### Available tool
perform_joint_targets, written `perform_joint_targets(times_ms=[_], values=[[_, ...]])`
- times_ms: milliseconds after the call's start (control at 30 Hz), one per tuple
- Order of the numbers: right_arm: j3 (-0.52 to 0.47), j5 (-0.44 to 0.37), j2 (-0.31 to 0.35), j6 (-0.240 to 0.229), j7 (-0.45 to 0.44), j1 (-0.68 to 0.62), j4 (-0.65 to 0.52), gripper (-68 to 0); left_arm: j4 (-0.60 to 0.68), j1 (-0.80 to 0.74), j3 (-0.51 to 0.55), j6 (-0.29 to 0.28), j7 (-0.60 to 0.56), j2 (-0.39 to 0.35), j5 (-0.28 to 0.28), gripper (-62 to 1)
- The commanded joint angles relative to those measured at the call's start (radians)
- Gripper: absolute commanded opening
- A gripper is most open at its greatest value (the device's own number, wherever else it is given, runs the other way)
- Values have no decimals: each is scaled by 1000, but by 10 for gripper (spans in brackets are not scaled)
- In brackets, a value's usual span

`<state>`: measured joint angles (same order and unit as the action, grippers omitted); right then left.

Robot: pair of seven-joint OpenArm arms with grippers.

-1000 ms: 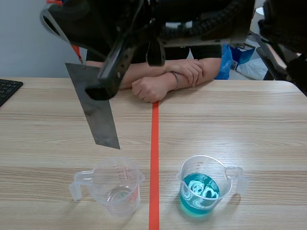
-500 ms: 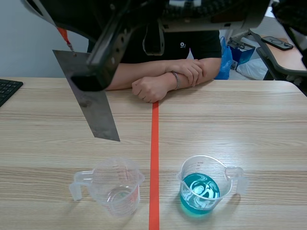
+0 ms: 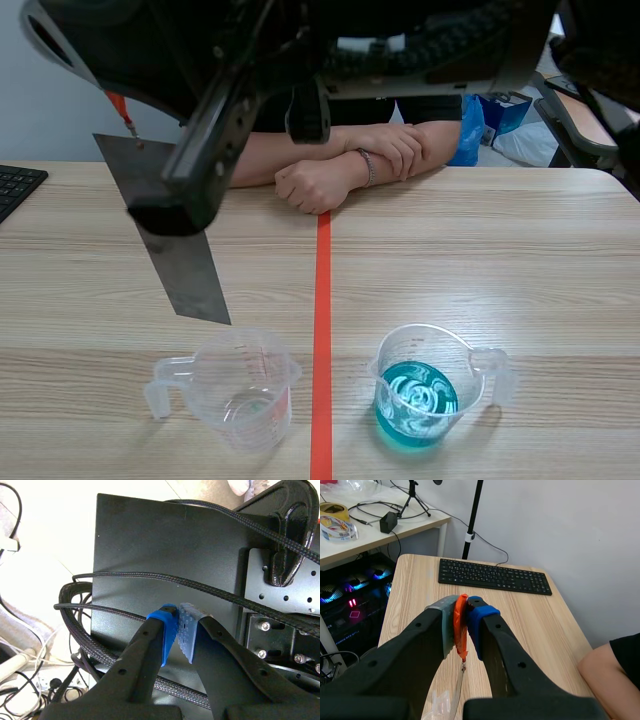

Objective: Do the redox reaction experiment.
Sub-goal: 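Put the plate into the left beaker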

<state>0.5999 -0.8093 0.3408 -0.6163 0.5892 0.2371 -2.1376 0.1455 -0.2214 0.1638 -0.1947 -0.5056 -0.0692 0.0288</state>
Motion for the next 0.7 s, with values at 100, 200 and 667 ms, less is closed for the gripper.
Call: perform_joint_targets(times_ms=[100, 200, 667], values=[[19, -13, 0, 7, -11, 6, 1, -669, 6, -8, 3, -2, -14, -3, 0, -582], [19, -13, 0, 7, -12, 6, 1, -669, 6, -8, 3, -2, -14, -3, 0, -582], [19, -6, 0, 7, -12, -8, 6, -669, 6, -8, 3, -2, -14, -3, 0, -582]])
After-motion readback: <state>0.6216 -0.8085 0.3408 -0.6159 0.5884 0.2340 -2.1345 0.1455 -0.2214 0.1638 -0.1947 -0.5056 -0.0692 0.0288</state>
